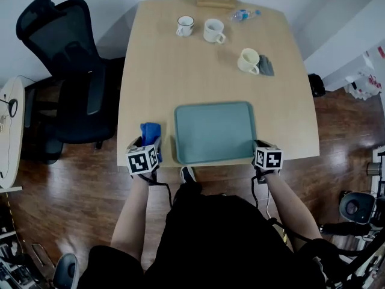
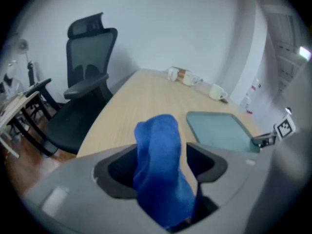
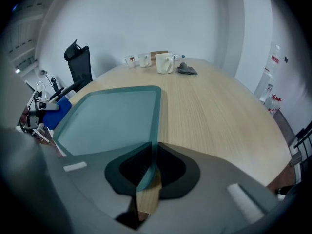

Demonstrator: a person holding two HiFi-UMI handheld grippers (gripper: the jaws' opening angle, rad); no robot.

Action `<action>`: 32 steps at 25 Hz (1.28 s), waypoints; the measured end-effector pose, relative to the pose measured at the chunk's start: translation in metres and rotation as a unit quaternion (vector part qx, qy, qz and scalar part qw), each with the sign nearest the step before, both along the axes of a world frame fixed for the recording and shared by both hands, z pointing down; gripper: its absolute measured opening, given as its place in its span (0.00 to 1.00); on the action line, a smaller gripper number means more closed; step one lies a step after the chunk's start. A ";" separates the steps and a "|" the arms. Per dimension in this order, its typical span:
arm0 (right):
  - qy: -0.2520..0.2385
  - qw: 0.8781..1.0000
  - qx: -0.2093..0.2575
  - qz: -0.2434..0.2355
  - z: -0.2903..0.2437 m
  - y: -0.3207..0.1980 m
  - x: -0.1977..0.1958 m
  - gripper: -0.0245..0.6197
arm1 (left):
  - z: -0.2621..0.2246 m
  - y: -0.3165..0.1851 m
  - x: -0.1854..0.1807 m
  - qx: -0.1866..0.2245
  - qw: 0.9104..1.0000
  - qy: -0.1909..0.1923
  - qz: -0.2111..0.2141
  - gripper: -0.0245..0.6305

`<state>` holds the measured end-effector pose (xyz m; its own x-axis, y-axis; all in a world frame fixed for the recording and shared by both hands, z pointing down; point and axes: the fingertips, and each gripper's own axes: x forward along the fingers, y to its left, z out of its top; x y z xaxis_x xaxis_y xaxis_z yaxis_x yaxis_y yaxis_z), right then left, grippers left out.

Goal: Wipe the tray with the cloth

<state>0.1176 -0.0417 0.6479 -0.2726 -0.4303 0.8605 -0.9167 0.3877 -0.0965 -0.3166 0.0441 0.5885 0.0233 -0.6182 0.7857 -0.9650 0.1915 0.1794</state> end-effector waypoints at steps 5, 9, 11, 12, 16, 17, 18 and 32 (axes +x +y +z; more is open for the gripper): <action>-0.079 0.997 0.012 0.007 -0.013 -0.002 0.007 0.17 | -0.053 0.024 0.004 0.060 0.997 -0.024 -0.042 0.54; -0.119 0.991 0.058 -0.002 -0.039 0.022 0.021 0.17 | -0.081 0.071 0.058 0.097 0.995 -0.016 -0.025 0.52; -0.140 0.988 0.066 -0.010 -0.045 0.048 0.029 0.15 | -0.083 0.102 0.101 0.107 0.994 -0.006 -0.018 0.47; -0.152 0.986 0.066 -0.013 -0.048 0.063 0.034 0.14 | -0.082 0.117 0.126 0.111 0.994 0.004 -0.016 0.44; -0.207 0.976 0.060 -0.028 -0.063 0.120 0.049 0.10 | -0.087 0.167 0.225 0.119 0.991 0.051 0.016 0.36; -0.220 0.973 0.060 -0.032 -0.069 0.133 0.051 0.10 | -0.090 0.177 0.244 0.119 0.991 0.056 0.029 0.34; -0.232 0.970 0.062 -0.035 -0.077 0.146 0.054 0.10 | -0.095 0.184 0.260 0.121 0.990 0.059 0.042 0.33; -0.284 0.940 0.180 -0.065 -0.201 0.219 0.011 0.08 | -0.162 0.186 0.295 0.206 0.965 0.082 0.138 0.29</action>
